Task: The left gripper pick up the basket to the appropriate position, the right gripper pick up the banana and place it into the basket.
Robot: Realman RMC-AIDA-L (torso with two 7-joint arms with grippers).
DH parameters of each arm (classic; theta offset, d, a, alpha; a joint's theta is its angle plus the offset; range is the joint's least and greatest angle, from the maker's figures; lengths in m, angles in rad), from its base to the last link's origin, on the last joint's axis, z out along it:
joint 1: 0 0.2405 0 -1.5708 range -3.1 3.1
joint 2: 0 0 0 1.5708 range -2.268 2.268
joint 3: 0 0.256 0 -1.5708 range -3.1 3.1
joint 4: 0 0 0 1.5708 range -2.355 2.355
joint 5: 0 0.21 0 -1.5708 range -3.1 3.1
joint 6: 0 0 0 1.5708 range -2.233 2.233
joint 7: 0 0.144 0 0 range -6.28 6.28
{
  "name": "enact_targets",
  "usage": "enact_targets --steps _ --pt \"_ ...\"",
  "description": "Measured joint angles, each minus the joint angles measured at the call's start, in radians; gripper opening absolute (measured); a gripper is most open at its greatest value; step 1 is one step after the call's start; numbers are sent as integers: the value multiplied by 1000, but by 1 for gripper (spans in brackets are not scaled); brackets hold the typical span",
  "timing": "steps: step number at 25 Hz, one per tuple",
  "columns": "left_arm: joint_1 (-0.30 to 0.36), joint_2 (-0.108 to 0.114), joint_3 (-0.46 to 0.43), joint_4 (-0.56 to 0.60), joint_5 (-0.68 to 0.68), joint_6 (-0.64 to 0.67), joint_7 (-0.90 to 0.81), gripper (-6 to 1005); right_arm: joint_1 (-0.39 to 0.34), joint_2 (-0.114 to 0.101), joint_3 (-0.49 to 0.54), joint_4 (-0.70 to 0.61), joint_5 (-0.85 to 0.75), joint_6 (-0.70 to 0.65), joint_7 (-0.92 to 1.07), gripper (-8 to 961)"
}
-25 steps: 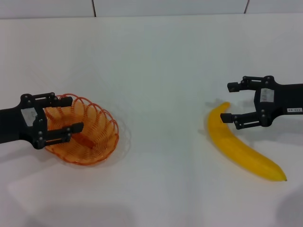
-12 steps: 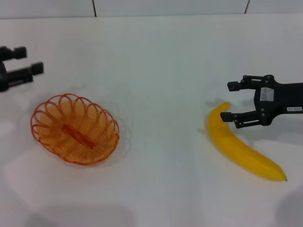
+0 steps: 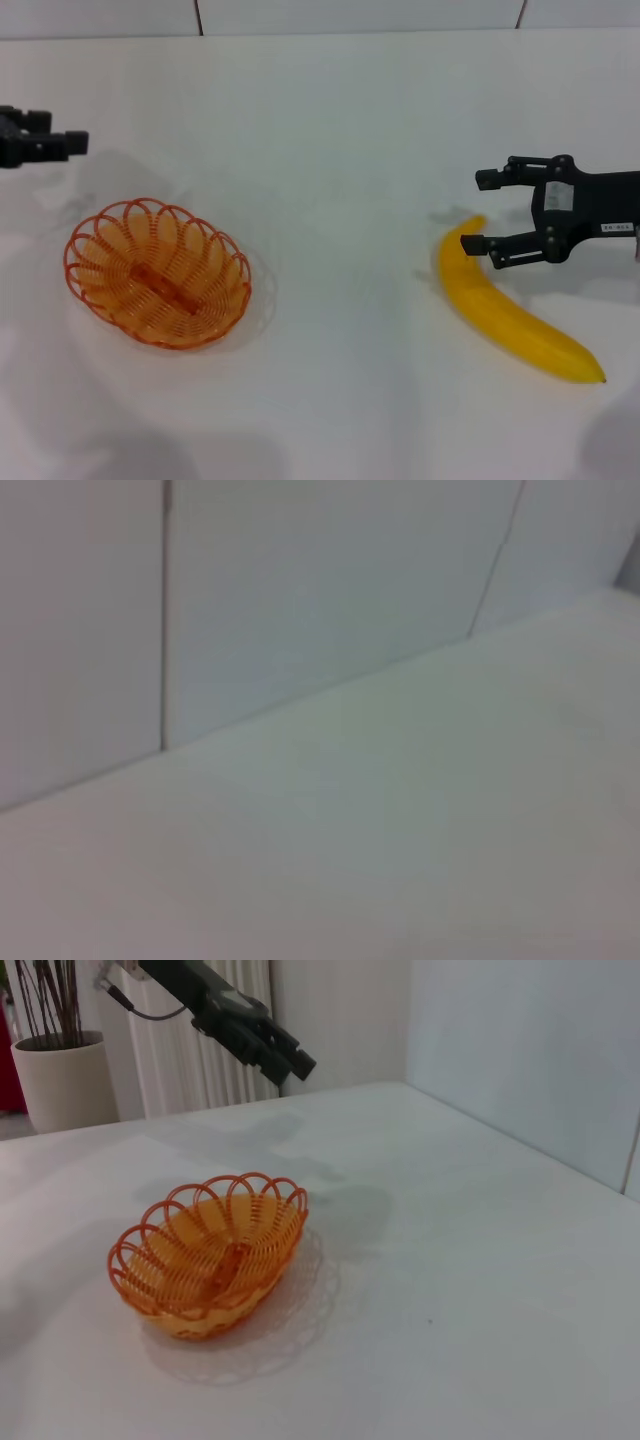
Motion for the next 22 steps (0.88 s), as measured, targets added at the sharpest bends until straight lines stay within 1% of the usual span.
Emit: enact_targets --steps 1,4,8,14,22 --pt "-5 -4 1 0 14 -1 0 677 0 1 0 0 0 1 -1 903" --pt "-21 -26 3 0 86 -8 -10 676 0 4 -2 0 -2 2 -3 903" --pt "-36 -39 4 -8 159 -35 -29 676 0 6 -2 0 -2 3 -5 903" --pt "-65 -42 8 -52 196 -53 -28 676 0 6 -3 0 -3 3 -7 903" --pt "-68 -43 80 -77 215 -70 -50 676 1 6 -4 0 -6 3 -8 902"
